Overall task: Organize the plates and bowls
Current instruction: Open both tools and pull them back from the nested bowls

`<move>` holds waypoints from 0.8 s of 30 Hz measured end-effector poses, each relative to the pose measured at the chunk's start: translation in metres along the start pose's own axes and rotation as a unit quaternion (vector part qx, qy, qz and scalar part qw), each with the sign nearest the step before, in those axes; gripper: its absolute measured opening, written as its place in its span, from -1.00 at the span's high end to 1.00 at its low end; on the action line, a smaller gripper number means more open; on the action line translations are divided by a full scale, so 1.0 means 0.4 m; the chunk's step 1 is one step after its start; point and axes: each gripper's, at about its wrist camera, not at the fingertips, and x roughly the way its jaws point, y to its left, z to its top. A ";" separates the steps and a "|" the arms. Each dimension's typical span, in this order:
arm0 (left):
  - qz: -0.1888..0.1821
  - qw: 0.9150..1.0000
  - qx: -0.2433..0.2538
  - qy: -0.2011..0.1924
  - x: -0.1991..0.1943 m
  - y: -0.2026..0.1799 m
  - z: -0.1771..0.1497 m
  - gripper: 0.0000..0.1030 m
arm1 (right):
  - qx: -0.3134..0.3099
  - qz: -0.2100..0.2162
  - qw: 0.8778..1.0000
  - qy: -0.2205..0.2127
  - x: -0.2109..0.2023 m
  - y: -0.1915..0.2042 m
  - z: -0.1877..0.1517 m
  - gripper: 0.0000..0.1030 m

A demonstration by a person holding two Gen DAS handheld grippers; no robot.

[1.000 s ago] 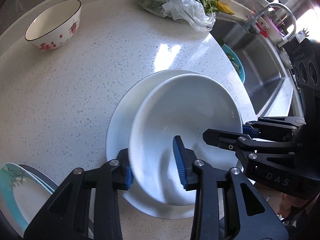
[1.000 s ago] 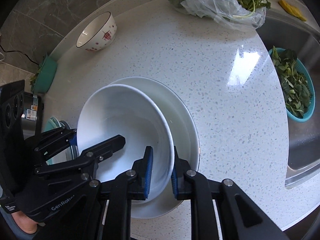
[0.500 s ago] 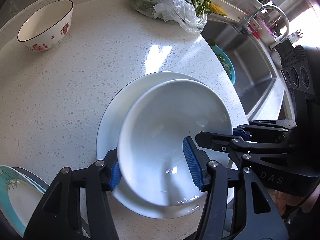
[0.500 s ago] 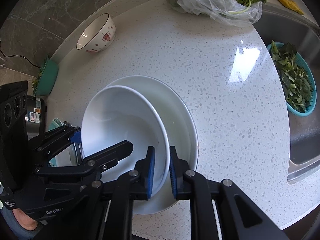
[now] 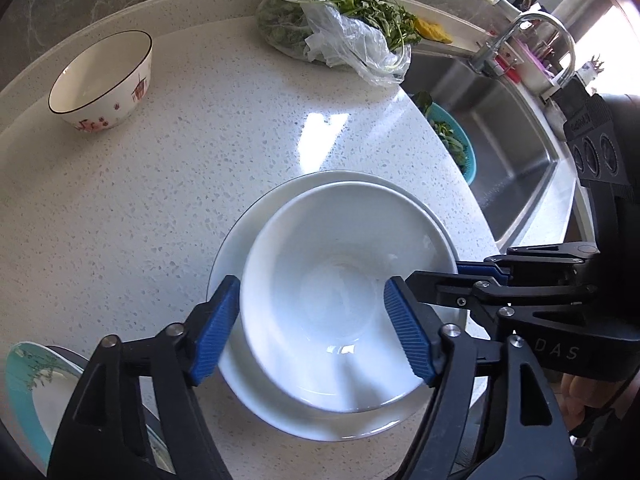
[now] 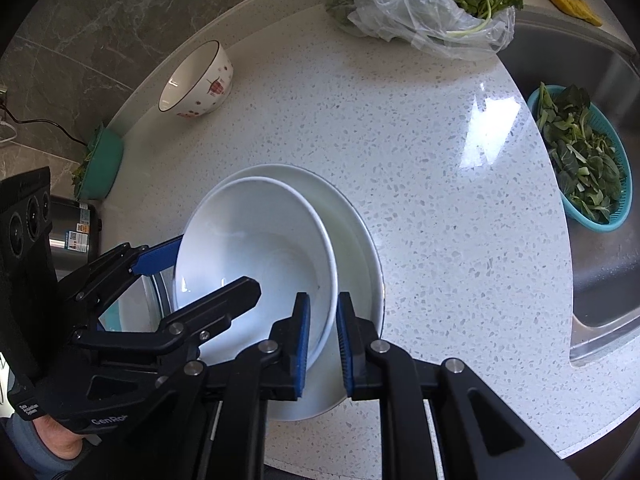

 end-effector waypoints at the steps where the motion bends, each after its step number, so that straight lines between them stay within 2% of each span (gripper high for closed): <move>1: -0.001 1.000 -0.001 -0.001 -0.002 0.001 -0.002 -0.47 | -0.001 0.002 1.000 0.000 -0.003 -0.001 -0.001 0.66; 4: -0.004 1.000 -0.005 -0.001 -0.007 0.003 -0.007 -0.51 | -0.004 -0.001 1.000 -0.001 -0.012 -0.001 -0.004 0.62; 6: -0.012 1.000 -0.012 -0.002 -0.013 0.009 -0.008 -0.55 | -0.004 -0.003 1.000 -0.004 -0.020 -0.003 -0.005 0.45; 11: -0.020 1.000 -0.014 -0.008 -0.038 0.006 -0.010 -0.81 | -0.007 0.006 1.000 -0.005 -0.045 -0.005 -0.011 0.34; 13: -0.023 1.000 -0.015 -0.010 -0.053 0.008 -0.011 -0.88 | -0.008 0.005 1.000 -0.007 -0.062 -0.003 -0.009 0.21; 15: -0.023 1.000 -0.013 -0.016 -0.075 0.007 -0.011 -0.91 | -0.014 0.006 1.000 -0.015 -0.087 0.002 -0.003 -0.07; 17: -0.026 0.999 -0.013 -0.019 -0.102 0.009 -0.010 -0.99 | -0.017 0.012 1.000 -0.021 -0.114 0.001 0.008 -0.24; 20: -0.037 0.999 -0.011 -0.033 -0.170 0.028 0.002 -0.99 | -0.013 0.039 0.999 -0.032 -0.159 -0.006 0.035 -0.31; 23: -0.050 0.997 -0.020 -0.057 -0.236 0.081 0.032 -0.99 | 0.006 0.099 0.994 -0.056 -0.205 -0.016 0.086 -0.60; 24: -0.047 0.996 -0.020 -0.079 -0.269 0.114 0.047 -0.99 | 0.012 0.124 0.990 -0.067 -0.220 -0.019 0.107 -0.63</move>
